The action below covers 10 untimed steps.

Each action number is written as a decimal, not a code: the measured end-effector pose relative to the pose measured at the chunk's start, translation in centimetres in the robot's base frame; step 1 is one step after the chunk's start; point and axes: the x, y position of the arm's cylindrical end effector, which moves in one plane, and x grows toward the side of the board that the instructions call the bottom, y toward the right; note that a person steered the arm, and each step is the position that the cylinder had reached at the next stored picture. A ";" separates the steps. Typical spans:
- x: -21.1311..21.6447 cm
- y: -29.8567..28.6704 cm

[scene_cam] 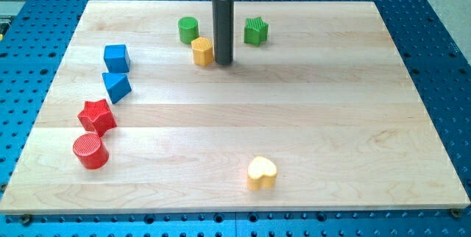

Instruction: Place the yellow heart parallel to the right of the green star

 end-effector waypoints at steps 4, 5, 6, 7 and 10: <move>-3.0 -11.0; 7.5 -1.5; 16.4 1.6; 26.5 1.6; 14.8 15.1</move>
